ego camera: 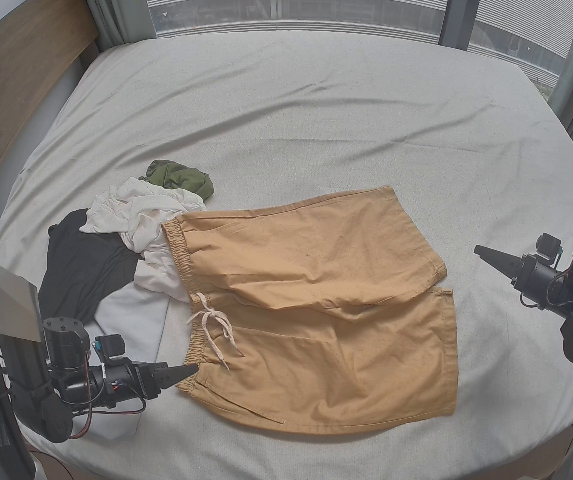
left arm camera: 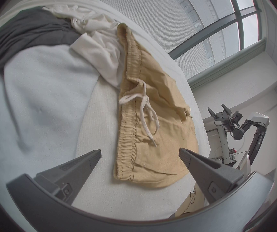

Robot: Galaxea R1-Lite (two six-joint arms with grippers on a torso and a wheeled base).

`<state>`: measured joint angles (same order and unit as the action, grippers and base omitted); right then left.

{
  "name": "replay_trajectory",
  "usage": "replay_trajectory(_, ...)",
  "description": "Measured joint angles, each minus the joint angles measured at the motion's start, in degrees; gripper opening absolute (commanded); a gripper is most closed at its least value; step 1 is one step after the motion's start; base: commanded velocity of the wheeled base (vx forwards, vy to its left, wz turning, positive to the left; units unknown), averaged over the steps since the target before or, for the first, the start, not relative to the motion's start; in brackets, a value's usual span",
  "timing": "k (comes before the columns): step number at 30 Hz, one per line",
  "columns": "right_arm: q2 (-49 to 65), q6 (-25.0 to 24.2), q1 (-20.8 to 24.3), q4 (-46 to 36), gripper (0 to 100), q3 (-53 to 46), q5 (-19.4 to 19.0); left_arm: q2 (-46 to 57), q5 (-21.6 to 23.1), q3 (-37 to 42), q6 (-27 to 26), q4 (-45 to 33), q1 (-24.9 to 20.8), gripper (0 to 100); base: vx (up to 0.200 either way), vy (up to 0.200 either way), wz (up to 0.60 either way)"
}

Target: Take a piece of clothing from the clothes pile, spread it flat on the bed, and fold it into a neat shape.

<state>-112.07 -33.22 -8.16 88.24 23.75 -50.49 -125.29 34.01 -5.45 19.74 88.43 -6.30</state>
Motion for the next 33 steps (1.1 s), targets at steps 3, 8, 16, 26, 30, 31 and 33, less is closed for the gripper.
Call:
replay_trajectory(3, -0.02, 0.00, -0.07, 0.00, 100, 0.01, 0.02, -1.19, 0.00, 0.44, 0.00, 0.00, -0.55, 100, 0.000, 0.000, 0.00)
replay_trajectory(8, -0.04, 0.00, -0.44, 0.00, 100, 0.17, 0.00, -3.34, 0.04, 1.02, -0.04, 0.00, -1.19, 100, 0.000, 0.000, 0.00)
replay_trajectory(16, -0.09, 0.00, -0.71, -0.02, 100, 0.26, -0.02, -6.40, -0.05, 0.61, -0.33, 0.09, -2.45, 0, 0.000, 0.000, 0.00)
replay_trajectory(26, -0.11, 0.07, -0.74, -0.10, 100, -0.33, -0.13, -8.00, 0.01, -0.55, -0.56, 0.02, -2.49, 0, 0.000, 0.000, 0.00)
replay_trajectory(30, -0.37, 0.40, -0.74, -0.10, 100, -1.26, -0.63, -8.12, -0.02, -0.41, -0.59, 0.09, -2.21, 0, 0.000, 0.000, 0.00)
replay_trajectory(31, -0.41, 0.54, -0.74, -0.11, 100, -1.34, -0.66, -8.11, -0.02, -0.33, -0.59, 0.06, -2.21, 0, 0.000, 0.000, 0.00)
replay_trajectory(33, -0.74, 1.39, -0.74, -0.13, 100, -1.76, -0.72, -7.97, 0.06, 0.38, -0.63, 0.11, -2.21, 0, 0.000, 0.000, 0.00)
